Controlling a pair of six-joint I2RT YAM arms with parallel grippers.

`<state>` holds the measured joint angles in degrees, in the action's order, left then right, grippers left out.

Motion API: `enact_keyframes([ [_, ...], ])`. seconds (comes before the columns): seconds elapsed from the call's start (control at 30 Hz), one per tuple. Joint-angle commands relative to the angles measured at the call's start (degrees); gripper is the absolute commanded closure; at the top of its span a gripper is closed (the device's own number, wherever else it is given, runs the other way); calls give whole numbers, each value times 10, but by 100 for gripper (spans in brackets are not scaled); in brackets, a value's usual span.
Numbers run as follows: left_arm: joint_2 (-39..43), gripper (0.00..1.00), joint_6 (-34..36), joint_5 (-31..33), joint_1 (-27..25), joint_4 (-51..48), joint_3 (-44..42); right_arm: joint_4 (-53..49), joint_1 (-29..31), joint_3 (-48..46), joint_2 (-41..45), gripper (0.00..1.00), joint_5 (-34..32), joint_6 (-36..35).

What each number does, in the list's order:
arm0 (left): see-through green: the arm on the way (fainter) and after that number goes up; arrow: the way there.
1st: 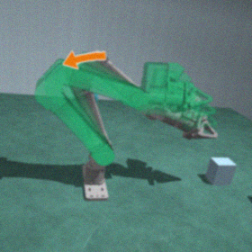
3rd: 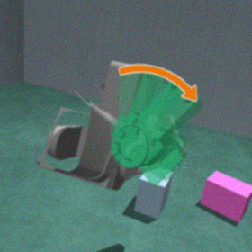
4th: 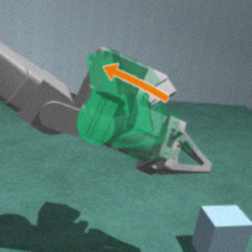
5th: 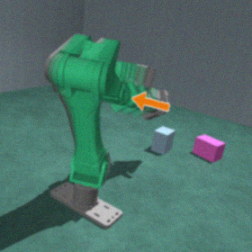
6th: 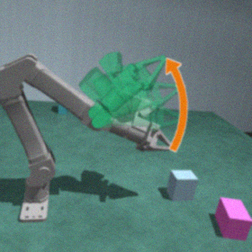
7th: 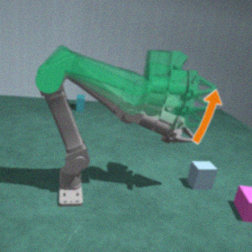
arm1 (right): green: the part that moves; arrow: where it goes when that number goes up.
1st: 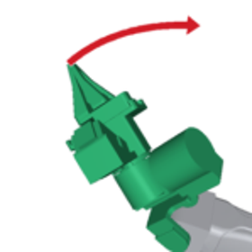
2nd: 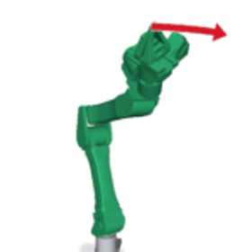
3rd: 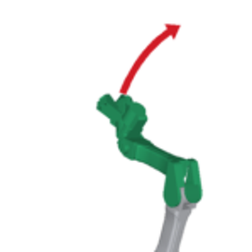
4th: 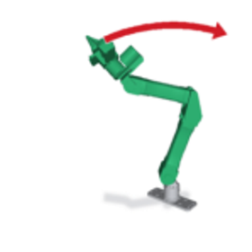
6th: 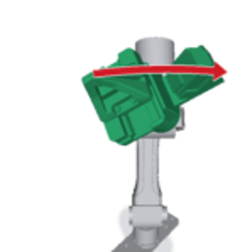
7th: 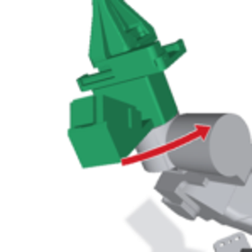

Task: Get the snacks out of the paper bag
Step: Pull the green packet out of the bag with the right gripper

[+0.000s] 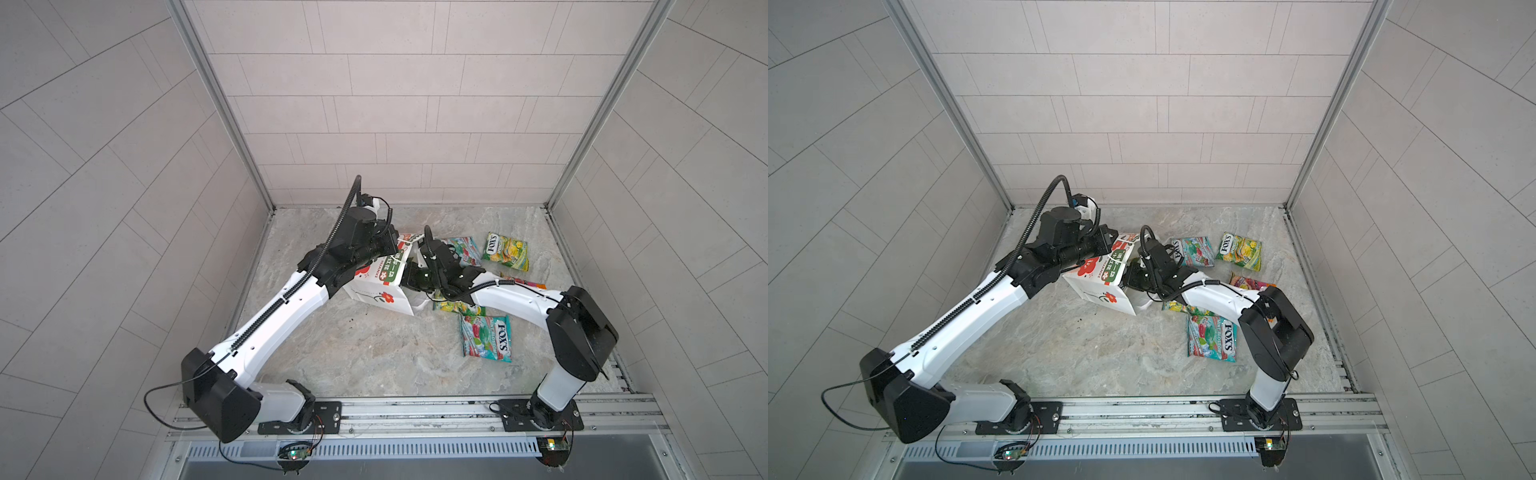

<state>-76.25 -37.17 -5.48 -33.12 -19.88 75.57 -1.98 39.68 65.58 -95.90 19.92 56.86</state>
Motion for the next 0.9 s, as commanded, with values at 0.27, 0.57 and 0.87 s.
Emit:
enact_keyframes([
  [0.27, 21, 100, 17, 30, 3, -9, 15, -101, -2, -13, 128, 100, -38, -91],
  [0.57, 25, 100, 21, 41, 3, -11, 13, -135, -3, -9, 224, 100, -50, -132],
  [0.87, 27, 100, 19, 45, 3, -3, 8, -208, -10, 55, 309, 100, -65, -214],
])
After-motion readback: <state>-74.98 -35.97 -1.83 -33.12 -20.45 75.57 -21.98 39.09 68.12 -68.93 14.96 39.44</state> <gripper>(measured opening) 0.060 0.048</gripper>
